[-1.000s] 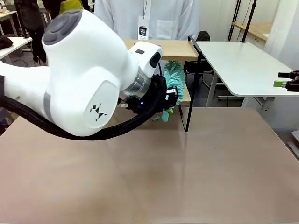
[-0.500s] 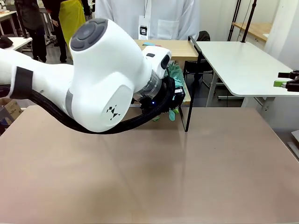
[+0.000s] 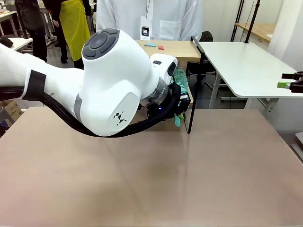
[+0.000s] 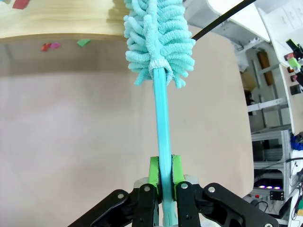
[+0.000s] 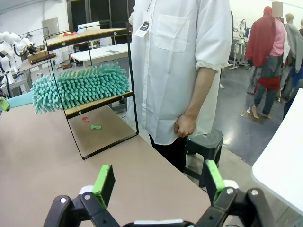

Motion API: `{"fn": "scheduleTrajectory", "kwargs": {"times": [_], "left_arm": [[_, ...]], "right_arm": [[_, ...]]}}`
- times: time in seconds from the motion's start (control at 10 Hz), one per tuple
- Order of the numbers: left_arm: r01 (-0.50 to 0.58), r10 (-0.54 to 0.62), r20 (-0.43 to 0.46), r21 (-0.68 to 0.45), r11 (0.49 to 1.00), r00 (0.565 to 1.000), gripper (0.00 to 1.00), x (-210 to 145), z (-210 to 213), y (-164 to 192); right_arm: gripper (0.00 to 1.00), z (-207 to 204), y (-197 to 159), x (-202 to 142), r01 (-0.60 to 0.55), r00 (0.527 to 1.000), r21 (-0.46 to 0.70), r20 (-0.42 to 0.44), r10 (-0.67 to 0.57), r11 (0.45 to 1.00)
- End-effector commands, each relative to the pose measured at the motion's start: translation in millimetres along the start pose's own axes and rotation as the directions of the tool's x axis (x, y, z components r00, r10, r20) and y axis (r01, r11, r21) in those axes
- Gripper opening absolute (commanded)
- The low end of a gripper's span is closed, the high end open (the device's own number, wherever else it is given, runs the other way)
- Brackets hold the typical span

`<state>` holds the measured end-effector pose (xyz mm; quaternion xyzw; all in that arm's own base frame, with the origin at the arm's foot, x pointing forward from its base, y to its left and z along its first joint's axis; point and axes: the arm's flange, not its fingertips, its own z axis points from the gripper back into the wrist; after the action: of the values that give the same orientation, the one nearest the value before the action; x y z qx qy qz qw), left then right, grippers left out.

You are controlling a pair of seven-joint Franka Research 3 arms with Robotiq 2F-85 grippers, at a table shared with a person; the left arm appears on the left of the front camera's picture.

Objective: Clean the shelf.
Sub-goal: Clean the specific section of the Shelf indicated by the human with the Duster.

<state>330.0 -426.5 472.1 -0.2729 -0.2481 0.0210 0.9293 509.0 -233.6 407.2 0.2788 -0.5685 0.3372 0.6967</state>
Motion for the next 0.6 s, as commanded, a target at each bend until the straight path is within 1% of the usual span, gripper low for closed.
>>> {"fn": "scheduleTrajectory", "kwargs": {"times": [0.0,0.1,0.3,0.5], "left_arm": [[0.009,-0.009,0.008,0.0,1.0,1.0,0.13,2,4,1],[0.0,0.0,0.0,0.0,1.0,1.0,0.13,0,0,0],[0.059,-0.056,-0.033,0.07,0.996,0.998,0.13,3,3,7],[0.072,-0.066,-0.051,0.125,0.99,0.997,0.13,9,13,14]], "right_arm": [[1.0,-1,1,4,-0.002,1.0,-0.002,-0.014,0.002,1.0],[1.0,-1,1,4,-0.002,1.0,-0.002,-0.014,0.002,1.0],[1.0,-1,1,4,-0.002,1.0,-0.002,-0.014,0.002,1.0],[1.0,-1,1,4,-0.002,1.0,-0.002,-0.014,0.002,1.0]]}}
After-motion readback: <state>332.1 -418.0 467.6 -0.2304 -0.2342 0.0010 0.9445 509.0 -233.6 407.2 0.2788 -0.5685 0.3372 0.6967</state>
